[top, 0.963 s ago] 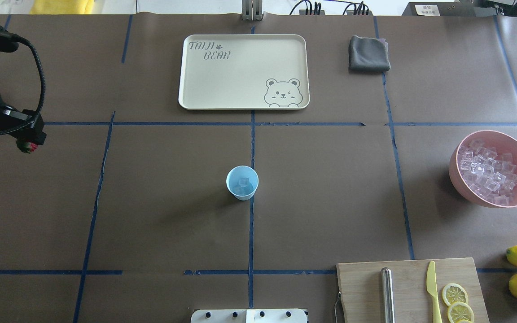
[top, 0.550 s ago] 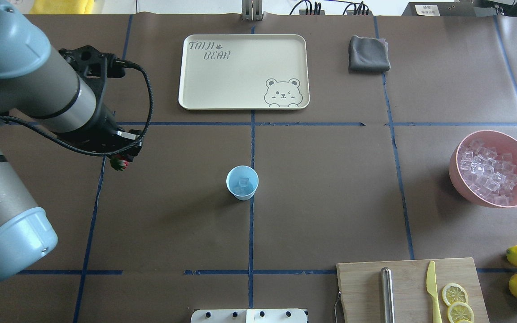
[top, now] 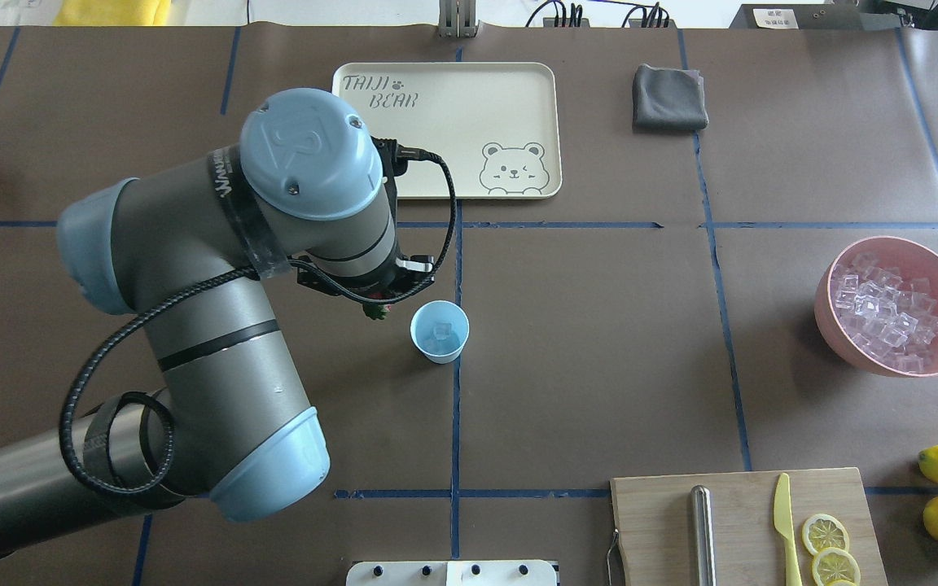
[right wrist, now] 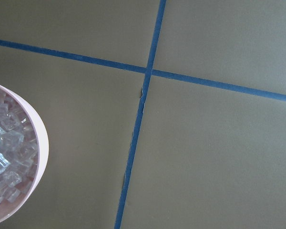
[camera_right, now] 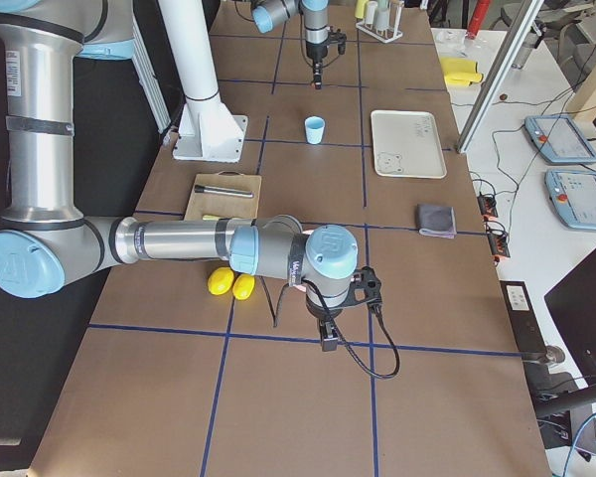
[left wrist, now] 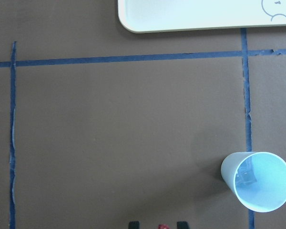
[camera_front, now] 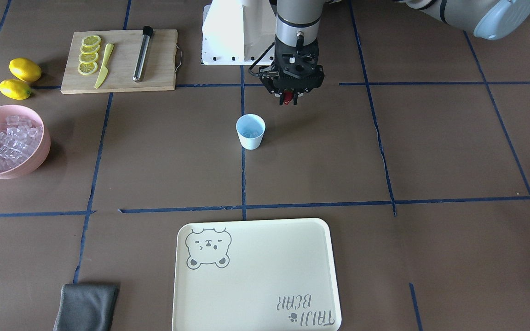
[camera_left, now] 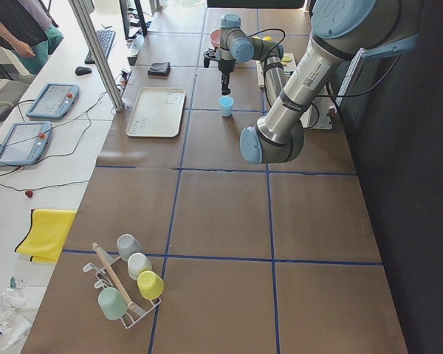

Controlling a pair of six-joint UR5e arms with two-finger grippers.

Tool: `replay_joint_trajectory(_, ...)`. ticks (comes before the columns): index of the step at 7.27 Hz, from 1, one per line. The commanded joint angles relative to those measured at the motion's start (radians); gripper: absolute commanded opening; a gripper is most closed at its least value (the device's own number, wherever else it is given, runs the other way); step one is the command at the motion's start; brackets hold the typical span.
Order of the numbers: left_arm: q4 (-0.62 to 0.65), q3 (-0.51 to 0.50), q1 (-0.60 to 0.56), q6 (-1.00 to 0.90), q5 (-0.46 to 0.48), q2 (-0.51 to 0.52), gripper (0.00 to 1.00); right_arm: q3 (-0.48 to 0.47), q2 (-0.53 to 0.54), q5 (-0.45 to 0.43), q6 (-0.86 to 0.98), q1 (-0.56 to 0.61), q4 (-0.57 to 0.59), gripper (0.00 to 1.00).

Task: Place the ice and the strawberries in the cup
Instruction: 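Lower the left gripper over the cup and release the strawberry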

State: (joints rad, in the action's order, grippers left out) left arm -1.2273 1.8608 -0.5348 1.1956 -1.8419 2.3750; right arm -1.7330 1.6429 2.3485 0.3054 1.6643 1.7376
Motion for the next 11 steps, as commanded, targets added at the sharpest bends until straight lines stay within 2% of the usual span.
replay_joint_trajectory(1,-0.119,-0.121,0.029,0.039,0.021,0.026,0.0,0.003,0.0,0.0,0.0,0.0,0.0,1.0)
replay_joint_trajectory(3,-0.147,-0.146,0.042,0.054,0.021,0.032,0.0,0.003,0.0,0.0,0.0,0.0,0.0,1.0)
replay_joint_trajectory(5,-0.155,-0.152,0.05,0.065,0.02,0.042,0.11,0.001,0.0,0.0,0.0,0.0,0.0,1.0)
replay_joint_trajectory(6,-0.155,-0.164,0.05,0.065,0.02,0.058,0.52,0.001,0.0,0.0,0.0,0.0,0.0,1.0)
replay_joint_trajectory(7,-0.155,-0.17,0.05,0.067,0.02,0.062,0.99,0.001,0.0,0.0,0.0,0.0,0.0,1.0)
replay_joint_trajectory(11,-0.147,-0.154,0.05,0.067,0.021,0.061,1.0,0.0,0.0,0.0,0.0,0.0,-0.001,1.0)
